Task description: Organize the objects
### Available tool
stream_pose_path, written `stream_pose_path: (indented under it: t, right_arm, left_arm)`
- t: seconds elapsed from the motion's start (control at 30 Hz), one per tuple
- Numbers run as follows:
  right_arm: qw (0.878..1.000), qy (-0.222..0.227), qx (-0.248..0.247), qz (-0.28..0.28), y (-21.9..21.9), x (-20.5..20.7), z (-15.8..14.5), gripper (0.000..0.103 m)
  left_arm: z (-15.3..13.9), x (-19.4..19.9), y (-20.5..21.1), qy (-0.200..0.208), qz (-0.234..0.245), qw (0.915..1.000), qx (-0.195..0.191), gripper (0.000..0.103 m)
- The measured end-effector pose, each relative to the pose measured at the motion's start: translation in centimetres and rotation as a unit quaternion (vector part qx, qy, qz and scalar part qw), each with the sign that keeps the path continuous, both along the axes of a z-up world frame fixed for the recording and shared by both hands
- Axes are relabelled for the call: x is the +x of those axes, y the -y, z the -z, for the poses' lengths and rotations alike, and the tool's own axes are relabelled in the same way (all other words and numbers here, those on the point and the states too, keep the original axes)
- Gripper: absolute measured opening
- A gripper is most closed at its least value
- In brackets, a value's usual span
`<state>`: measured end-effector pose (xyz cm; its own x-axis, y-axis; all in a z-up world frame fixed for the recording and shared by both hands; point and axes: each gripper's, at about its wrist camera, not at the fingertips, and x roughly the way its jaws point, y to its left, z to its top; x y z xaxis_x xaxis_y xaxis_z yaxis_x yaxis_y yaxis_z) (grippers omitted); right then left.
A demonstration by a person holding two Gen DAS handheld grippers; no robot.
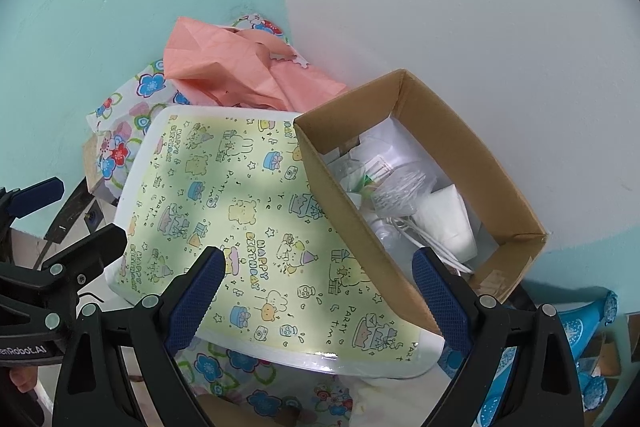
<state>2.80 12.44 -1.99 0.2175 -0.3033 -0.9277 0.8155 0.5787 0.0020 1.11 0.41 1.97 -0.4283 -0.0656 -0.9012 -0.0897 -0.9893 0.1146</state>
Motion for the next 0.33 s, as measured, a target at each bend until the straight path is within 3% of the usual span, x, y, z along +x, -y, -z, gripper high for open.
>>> stream_pose_path:
  t: [0.33]
  right_arm:
    - [1.0, -0.002, 0.004, -0.002, 0.01, 0.16, 0.04, 0.096]
  left_arm:
    - [0.22, -0.15, 0.33, 0.007, -0.012, 0.9999, -0.006, 0.103]
